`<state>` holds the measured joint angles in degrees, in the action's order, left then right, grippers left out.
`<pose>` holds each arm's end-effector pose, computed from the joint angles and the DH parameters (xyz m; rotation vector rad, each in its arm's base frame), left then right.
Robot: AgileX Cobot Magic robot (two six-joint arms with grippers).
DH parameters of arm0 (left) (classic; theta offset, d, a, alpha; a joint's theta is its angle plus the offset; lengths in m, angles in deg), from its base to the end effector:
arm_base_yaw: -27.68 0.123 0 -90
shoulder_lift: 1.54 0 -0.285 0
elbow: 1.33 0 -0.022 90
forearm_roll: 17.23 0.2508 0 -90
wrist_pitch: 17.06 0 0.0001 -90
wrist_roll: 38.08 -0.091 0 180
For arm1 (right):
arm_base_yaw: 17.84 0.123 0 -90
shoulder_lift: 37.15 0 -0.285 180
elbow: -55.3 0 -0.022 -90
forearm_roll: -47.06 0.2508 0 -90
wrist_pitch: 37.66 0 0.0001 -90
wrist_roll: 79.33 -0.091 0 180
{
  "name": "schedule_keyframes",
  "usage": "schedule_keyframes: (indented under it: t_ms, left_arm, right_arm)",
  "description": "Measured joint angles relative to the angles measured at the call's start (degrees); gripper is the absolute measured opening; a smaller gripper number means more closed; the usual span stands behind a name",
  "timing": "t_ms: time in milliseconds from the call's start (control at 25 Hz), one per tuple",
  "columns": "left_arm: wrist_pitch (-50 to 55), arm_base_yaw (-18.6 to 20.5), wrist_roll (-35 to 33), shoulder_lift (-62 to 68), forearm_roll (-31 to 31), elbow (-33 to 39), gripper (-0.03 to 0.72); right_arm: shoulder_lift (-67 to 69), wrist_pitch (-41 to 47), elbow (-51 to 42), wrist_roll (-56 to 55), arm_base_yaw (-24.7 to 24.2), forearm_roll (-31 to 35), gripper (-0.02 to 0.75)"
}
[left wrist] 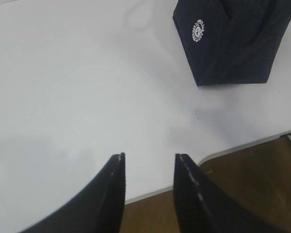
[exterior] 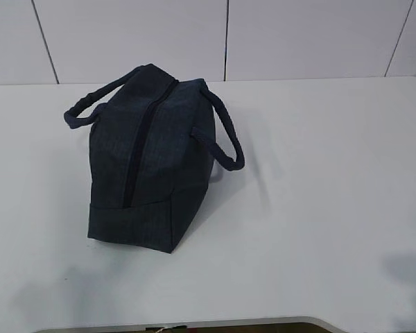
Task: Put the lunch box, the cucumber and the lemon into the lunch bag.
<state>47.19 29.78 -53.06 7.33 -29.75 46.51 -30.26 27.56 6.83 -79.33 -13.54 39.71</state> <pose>-0.0065 -0.0180 0.2777 0.2518 2.0763 -0.0843 -0.0104 -0.0114 0.2720 -0.0654 2.0983 -0.1096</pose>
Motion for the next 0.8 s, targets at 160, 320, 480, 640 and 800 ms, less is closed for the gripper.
schedule_keyframes:
  t_ms: [160, 320, 480, 640, 800]
  left_arm:
    - [0.0, 0.0, 0.0, 0.0, 0.0, 0.0, 0.239]
    - [0.0, 0.0, 0.0, 0.0, 0.0, 0.0, 0.239]
    - [0.0, 0.0, 0.0, 0.0, 0.0, 0.0, 0.239]
    - [0.0, 0.0, 0.0, 0.0, 0.0, 0.0, 0.239]
    - [0.0, 0.0, 0.0, 0.0, 0.0, 0.0, 0.239]
  right_arm:
    - [0.0, 0.1, 0.0, 0.0, 0.0, 0.0, 0.402]
    - [0.0, 0.1, 0.0, 0.0, 0.0, 0.0, 0.402]
    - [0.0, 0.1, 0.0, 0.0, 0.0, 0.0, 0.402]
    - [0.0, 0.1, 0.0, 0.0, 0.0, 0.0, 0.402]
    - [0.0, 0.1, 0.0, 0.0, 0.0, 0.0, 0.402]
